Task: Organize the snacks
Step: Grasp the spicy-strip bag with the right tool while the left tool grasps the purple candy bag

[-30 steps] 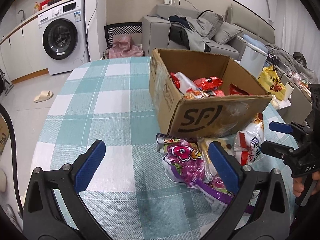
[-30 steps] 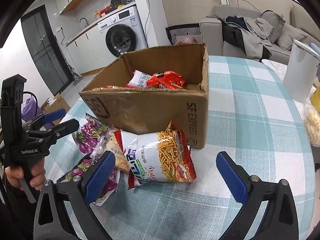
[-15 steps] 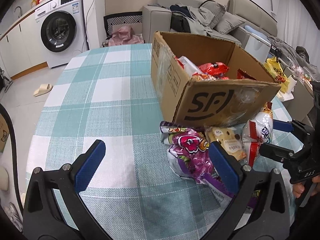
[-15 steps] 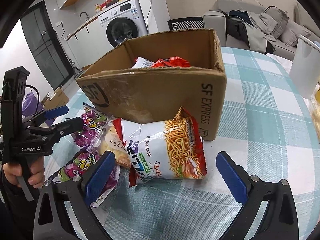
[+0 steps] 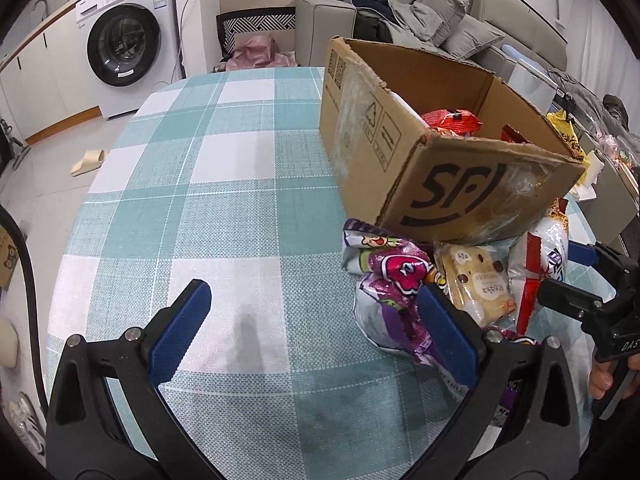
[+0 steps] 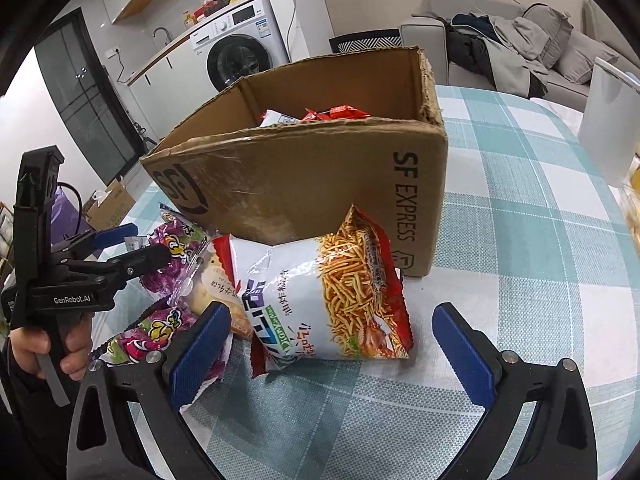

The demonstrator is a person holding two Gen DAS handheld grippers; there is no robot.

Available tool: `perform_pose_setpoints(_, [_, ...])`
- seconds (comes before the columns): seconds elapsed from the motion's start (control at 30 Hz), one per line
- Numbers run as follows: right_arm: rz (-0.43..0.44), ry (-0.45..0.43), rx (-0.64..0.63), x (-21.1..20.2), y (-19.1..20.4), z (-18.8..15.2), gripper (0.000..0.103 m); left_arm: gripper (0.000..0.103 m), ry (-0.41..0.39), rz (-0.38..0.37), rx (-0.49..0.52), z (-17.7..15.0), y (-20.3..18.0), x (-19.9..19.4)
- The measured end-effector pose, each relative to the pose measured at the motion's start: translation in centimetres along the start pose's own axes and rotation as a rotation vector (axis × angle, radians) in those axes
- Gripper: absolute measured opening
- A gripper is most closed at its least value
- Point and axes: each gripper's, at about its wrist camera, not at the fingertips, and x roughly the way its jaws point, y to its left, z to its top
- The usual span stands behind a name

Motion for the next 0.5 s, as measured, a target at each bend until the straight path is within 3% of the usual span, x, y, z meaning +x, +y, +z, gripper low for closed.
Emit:
perform_pose_setpoints(0.17, [0.006, 0.001, 0.016, 0.5, -0.3, -0.2, 0.102, 0.103, 0.012, -0.031, 0.004, -0.1, -0.3, 0.3])
perform_pose_setpoints(0.23, [0.01, 0.001, 0.013, 0.5, -0.3, -0.3, 0.098, 0.103, 0.016, -0.051, 0.003, -0.2, -0.5, 0.5])
perform_pose_setpoints(0.3, [0.018, 0.004, 0.005, 0.5, -0.1, -0.4, 0.088, 0.103, 0.019, -0.061, 0.003, -0.3, -0.9, 0.6])
perform_pose_setpoints(0.5, [0.005, 0.002, -0.011, 0.5, 0.1, -0.5, 0.085, 0.102, 0.016, -0.09, -0.023, -0.4, -1.1, 1.3])
